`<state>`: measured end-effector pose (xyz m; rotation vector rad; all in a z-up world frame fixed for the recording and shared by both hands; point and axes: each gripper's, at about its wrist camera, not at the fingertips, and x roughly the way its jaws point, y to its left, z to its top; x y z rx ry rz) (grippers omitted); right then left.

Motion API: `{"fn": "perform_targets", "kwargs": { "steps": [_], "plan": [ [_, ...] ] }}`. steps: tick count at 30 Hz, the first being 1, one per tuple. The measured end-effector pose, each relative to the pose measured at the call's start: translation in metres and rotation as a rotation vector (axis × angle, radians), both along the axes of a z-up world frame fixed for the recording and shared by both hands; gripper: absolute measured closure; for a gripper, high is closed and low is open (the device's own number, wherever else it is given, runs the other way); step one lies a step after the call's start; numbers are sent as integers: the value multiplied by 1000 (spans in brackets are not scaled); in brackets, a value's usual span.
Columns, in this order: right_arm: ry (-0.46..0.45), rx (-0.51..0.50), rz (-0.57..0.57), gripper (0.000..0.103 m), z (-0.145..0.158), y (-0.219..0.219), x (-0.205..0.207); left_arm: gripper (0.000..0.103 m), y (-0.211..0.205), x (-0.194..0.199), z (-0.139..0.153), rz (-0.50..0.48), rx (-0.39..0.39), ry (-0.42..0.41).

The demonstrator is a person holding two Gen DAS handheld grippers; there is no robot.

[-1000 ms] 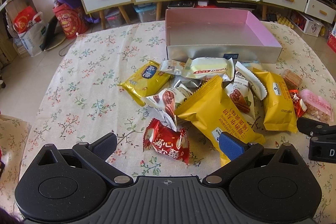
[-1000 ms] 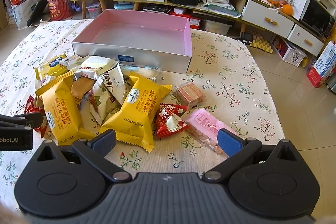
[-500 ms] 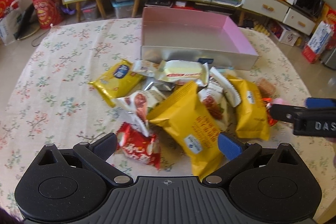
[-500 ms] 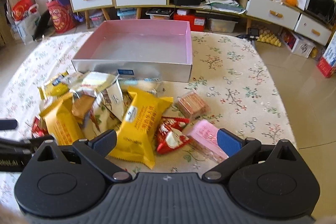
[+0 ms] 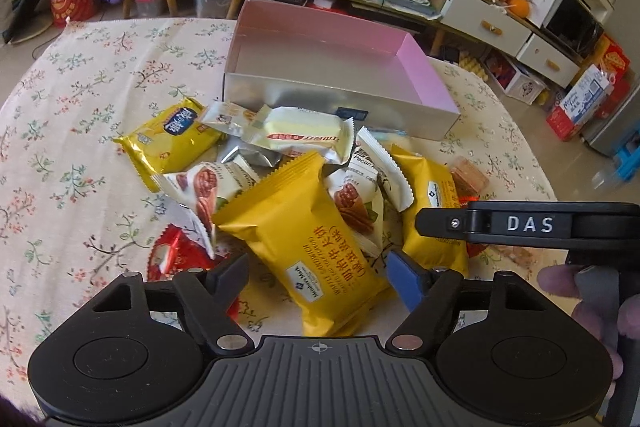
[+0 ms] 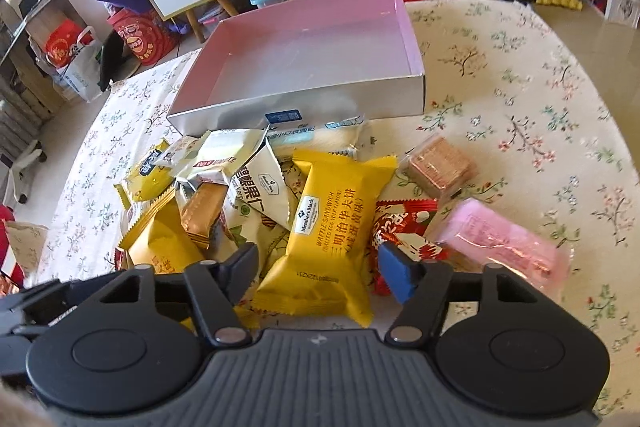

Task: Organize snacks
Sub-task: 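Grasp a yellow waffle-sandwich packet with the left tool while the right tool grasps another, then carry both yellow packets into the pink box and open both tools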

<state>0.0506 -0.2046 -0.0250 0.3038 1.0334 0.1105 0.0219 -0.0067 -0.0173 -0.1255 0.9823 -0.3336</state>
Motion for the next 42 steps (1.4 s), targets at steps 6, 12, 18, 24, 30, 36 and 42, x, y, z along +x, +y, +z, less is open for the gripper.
{"fn": "perform_targets", "kwargs": {
  "steps": [6, 12, 18, 24, 30, 36, 42],
  "plan": [
    [29, 8, -21, 49, -7, 2, 7, 32, -11, 8, -7, 55, 27, -3],
    [68, -5, -46, 50, -20, 2, 17, 40, -19, 18, -22, 103, 54, 26],
    [69, -25, -67, 53, -24, 3, 19, 50, -20, 21, -31, 117, 76, 38],
    [60, -41, -76, 64, -22, 2, 16, 63, -17, 18, -28, 122, 64, 33],
    [29, -46, -85, 65, -13, -1, 12, 63, -9, 14, -17, 103, 36, 12],
    [-24, -52, -78, 66, 4, -1, 5, 64, 2, 10, -3, 86, 7, -14],
    [-71, -54, -64, 66, 21, 0, 8, 64, 10, 14, 20, 70, -26, -51]
  ]
}}
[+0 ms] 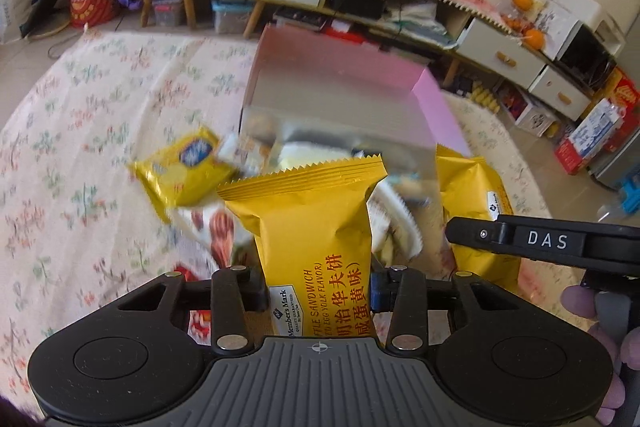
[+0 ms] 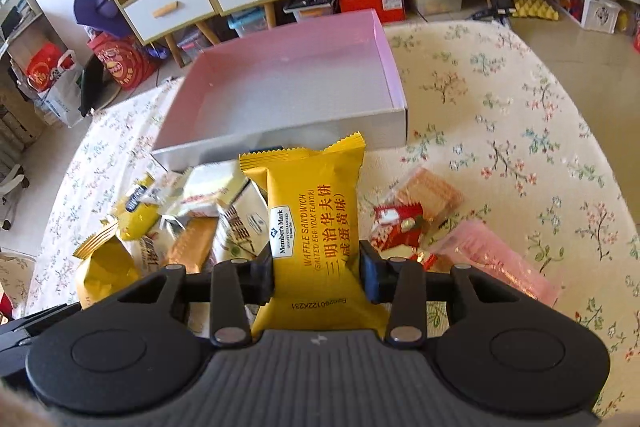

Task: Organize snacks
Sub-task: 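Carry both yellow packets into the pink box and open both tools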

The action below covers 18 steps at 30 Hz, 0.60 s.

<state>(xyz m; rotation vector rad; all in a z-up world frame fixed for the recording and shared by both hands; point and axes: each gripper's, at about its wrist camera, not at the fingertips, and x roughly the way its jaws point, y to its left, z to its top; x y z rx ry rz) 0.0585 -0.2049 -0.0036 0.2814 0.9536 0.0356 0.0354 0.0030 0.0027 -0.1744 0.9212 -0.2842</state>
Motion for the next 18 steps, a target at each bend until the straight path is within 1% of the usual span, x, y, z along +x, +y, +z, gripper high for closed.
{"fn": "perform_targets", "kwargs": {
  "steps": [5, 9, 13, 18],
  "plan": [
    [-60, 17, -3, 66, 23, -2, 8, 64, 5, 11, 19, 14, -19, -42],
    [-97, 19, -23, 66, 35, -4, 19, 64, 11, 28, 25, 55, -16, -48],
    [-101, 32, -44, 66, 37, -11, 35, 64, 15, 59, 28, 79, -3, -38],
    [-138, 42, -55, 66, 39, -18, 60, 64, 12, 108, 22, 96, 21, -47]
  ]
}}
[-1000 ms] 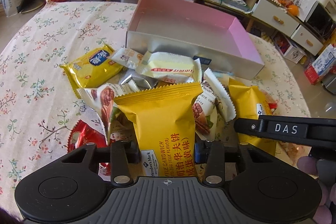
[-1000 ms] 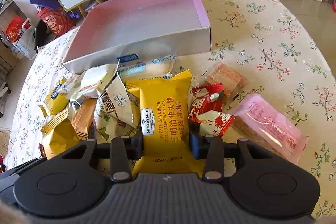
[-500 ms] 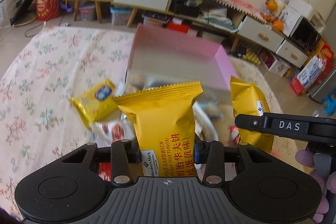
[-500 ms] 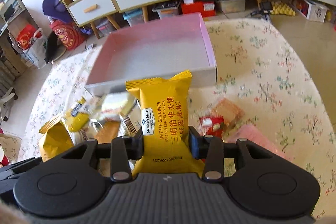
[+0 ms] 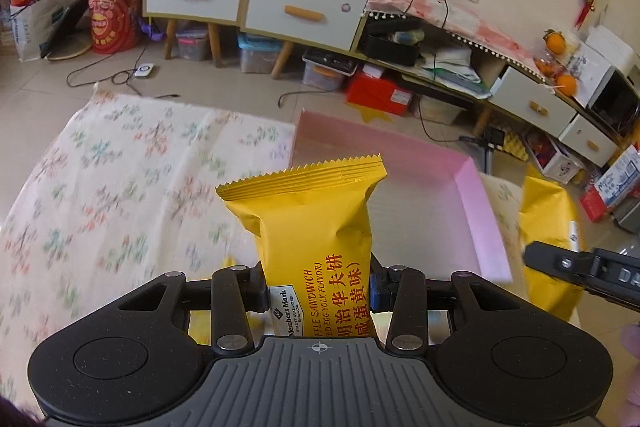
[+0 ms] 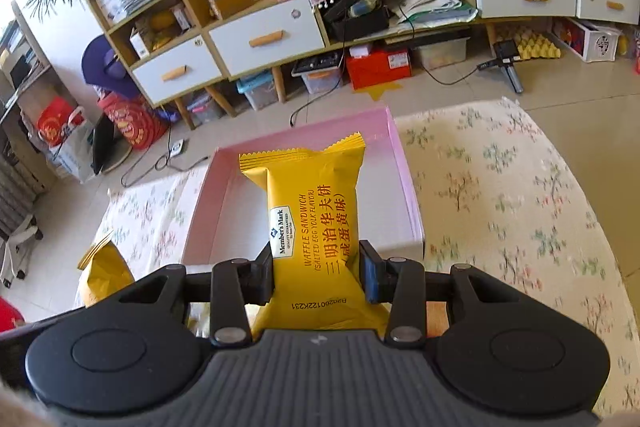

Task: Organize snacks
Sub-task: 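Carry both yellow packets into the pink box and open both tools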

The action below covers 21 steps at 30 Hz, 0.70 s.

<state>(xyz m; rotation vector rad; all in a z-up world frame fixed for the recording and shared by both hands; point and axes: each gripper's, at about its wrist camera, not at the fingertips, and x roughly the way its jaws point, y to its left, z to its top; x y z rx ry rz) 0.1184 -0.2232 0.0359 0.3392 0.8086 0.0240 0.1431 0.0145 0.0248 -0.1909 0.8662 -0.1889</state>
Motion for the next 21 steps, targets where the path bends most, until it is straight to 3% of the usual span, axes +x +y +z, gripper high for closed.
{"fn": "perform_targets", "kwargs": {
  "steps": [11, 21],
  "plan": [
    [8, -24, -8, 66, -35, -2, 72, 64, -33, 67, -30, -70, 79, -36],
    [57, -65, -8, 65, -61, 7, 99, 64, -54, 98, -58, -136, 160, -41]
  ]
}}
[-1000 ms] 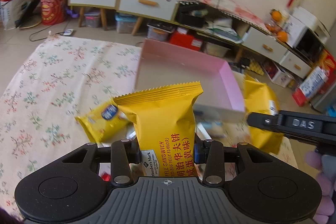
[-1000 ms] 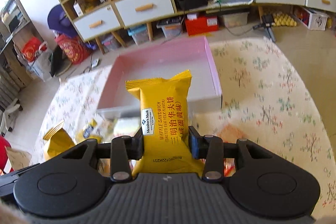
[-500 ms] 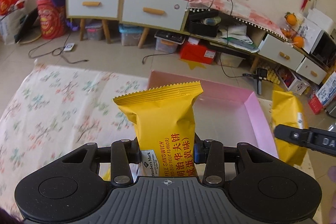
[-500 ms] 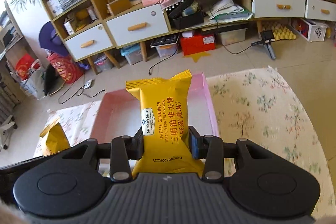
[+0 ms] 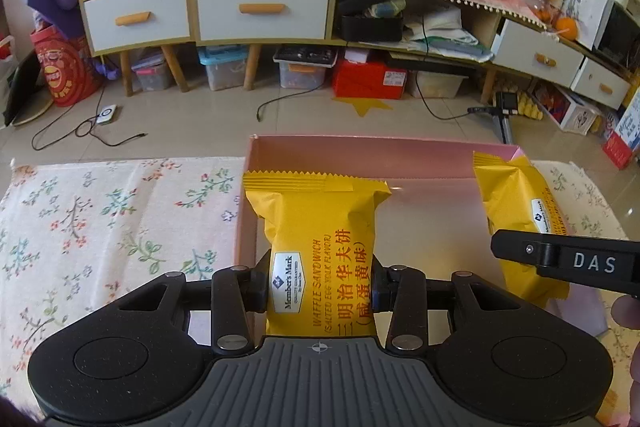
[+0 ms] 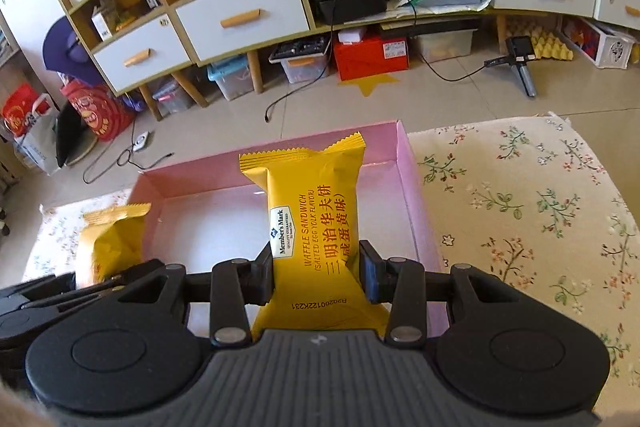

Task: Organize snacks
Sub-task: 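Carry both yellow packets into the pink box and open both tools, then withdraw both tools from the box back over the snack pile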

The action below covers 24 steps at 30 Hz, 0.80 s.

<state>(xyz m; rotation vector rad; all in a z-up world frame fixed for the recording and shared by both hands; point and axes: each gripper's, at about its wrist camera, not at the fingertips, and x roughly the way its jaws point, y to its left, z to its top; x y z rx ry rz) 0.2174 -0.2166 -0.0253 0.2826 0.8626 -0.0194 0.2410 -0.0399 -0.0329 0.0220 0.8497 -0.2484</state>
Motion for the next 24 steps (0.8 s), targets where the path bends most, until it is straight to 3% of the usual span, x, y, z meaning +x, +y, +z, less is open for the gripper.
{"fn": "perform_targets", "kwargs": {
  "steps": [11, 13, 15, 18, 24],
  "plan": [
    [15, -7, -11, 62, -4, 0, 5, 61, -3, 7, -5, 5, 1, 5],
    [5, 1, -12, 59, -1, -1, 5, 54, -2, 5, -4, 7, 3, 3],
    [-7, 7, -12, 42, 3, -2, 3, 47, 0, 2, 0, 6, -4, -10],
    [-14, 5, -15, 36, 9, -3, -1, 35, 3, -2, 7, 17, -28, -19],
    [-23, 1, -24, 26, 22, -10, -13, 23, 8, -18, 22, 12, -39, -24]
  ]
}}
